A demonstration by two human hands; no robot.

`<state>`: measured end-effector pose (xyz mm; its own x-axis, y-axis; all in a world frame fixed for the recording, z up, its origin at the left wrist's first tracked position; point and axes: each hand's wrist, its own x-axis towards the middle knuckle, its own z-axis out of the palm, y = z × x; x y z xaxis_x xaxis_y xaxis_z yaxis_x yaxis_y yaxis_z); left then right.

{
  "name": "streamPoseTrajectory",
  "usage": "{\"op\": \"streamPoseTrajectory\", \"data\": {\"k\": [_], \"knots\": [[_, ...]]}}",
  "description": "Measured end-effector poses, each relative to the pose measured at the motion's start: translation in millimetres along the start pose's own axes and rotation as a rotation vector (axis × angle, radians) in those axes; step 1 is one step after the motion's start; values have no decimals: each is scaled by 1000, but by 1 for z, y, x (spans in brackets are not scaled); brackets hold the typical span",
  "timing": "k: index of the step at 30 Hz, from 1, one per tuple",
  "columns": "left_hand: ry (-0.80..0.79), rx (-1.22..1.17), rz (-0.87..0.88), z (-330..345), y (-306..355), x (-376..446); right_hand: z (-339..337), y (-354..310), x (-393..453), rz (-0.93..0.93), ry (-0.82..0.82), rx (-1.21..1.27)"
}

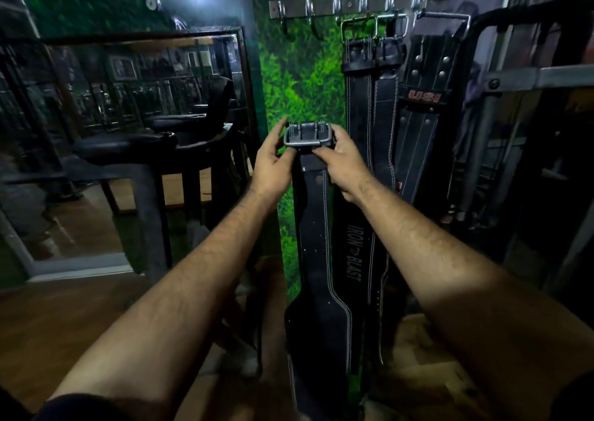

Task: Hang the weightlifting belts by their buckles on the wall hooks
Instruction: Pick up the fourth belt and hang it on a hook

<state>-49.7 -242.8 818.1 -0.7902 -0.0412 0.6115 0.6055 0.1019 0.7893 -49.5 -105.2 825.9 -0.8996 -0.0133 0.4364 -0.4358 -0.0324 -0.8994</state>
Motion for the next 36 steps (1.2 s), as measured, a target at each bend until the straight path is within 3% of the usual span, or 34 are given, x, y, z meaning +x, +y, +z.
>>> {"op": "streamPoseTrajectory", "data": {"k": [8,13,20,27,36], "knots": [[111,-36,29,28,9,47,-30,-3,33,-164,32,26],[181,-166,-95,49,36,92,-47,-18,66,-189,63,127],[227,-256,-156,82,47,139,-53,-35,132,-268,133,57],[467,-228,-143,75,46,201,-34,-48,182,-261,126,4],[585,-67,-192,70,48,274,-30,-67,232,-150,47,44]]}}
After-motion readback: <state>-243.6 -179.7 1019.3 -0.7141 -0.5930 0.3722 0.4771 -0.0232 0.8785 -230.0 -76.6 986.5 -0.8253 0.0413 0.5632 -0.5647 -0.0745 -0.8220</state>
